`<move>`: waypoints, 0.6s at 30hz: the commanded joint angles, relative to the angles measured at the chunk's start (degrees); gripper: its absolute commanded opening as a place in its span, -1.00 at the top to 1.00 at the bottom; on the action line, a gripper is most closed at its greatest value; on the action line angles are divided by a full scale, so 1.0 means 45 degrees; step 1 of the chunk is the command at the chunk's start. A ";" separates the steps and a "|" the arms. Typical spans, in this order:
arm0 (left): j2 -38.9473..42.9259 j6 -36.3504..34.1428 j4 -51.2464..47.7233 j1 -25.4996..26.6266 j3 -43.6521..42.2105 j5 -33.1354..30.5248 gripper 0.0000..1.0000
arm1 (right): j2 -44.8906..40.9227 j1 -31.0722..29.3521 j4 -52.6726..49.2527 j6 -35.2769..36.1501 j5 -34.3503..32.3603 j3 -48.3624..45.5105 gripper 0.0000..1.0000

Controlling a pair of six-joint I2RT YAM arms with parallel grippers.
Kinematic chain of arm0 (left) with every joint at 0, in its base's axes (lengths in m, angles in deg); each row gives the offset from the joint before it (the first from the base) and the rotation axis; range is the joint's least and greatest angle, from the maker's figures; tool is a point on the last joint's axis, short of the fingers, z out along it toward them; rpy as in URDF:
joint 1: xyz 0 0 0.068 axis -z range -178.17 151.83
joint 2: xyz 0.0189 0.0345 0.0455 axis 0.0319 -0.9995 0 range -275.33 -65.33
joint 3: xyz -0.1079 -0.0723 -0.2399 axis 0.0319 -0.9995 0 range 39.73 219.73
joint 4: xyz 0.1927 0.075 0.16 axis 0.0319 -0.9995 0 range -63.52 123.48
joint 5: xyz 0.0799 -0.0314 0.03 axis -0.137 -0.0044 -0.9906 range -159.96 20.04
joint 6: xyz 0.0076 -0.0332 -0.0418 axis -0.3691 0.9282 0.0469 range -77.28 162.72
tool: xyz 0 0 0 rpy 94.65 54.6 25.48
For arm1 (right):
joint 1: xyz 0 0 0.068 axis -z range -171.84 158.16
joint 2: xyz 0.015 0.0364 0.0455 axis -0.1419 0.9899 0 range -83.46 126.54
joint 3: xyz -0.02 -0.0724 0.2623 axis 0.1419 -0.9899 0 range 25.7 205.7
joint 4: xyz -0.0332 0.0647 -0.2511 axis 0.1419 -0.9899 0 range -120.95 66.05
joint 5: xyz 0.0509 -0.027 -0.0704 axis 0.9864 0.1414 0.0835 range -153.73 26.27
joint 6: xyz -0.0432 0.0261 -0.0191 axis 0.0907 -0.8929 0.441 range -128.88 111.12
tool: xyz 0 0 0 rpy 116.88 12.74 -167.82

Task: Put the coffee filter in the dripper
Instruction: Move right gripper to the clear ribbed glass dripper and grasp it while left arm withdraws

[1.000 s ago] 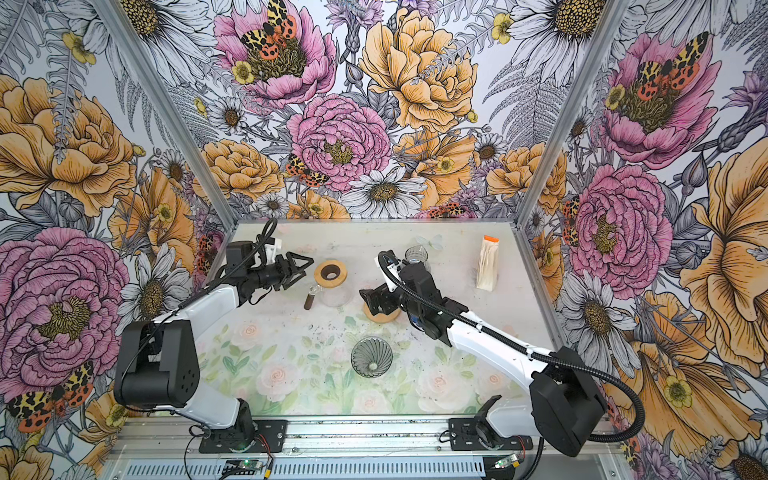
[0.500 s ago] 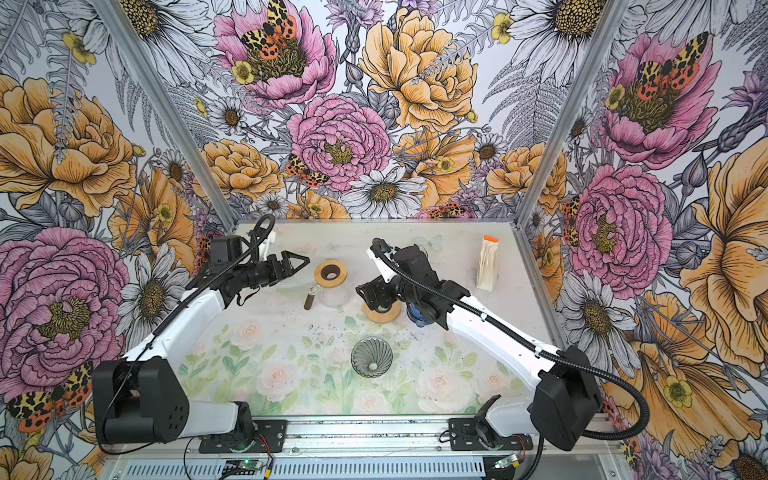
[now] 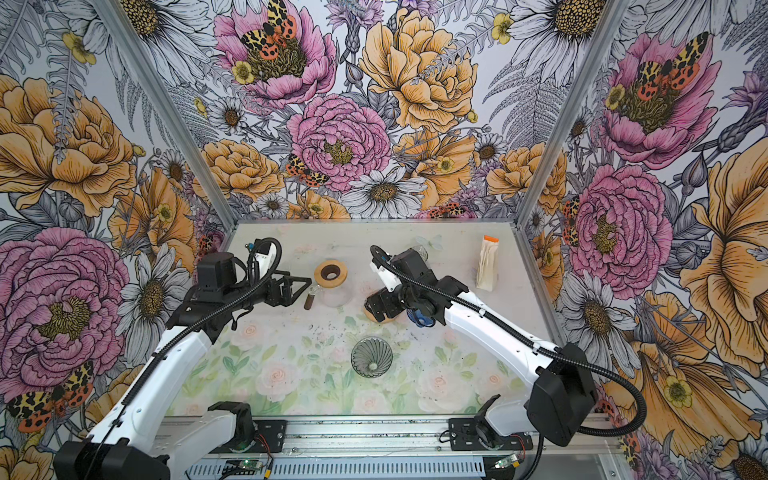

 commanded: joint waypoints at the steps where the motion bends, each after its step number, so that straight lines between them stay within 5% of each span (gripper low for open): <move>1: 0.0942 -0.1698 -0.0185 0.0508 -0.0703 -0.0767 -0.97 | 0.0147 -0.0082 -0.0487 0.0018 0.0022 -0.0204 -0.89; 18: 0.2793 -0.4467 -0.0184 0.3276 -0.3119 -0.3029 -0.98 | 0.0020 -0.0141 -0.0715 -0.2265 0.0474 -0.2331 -0.66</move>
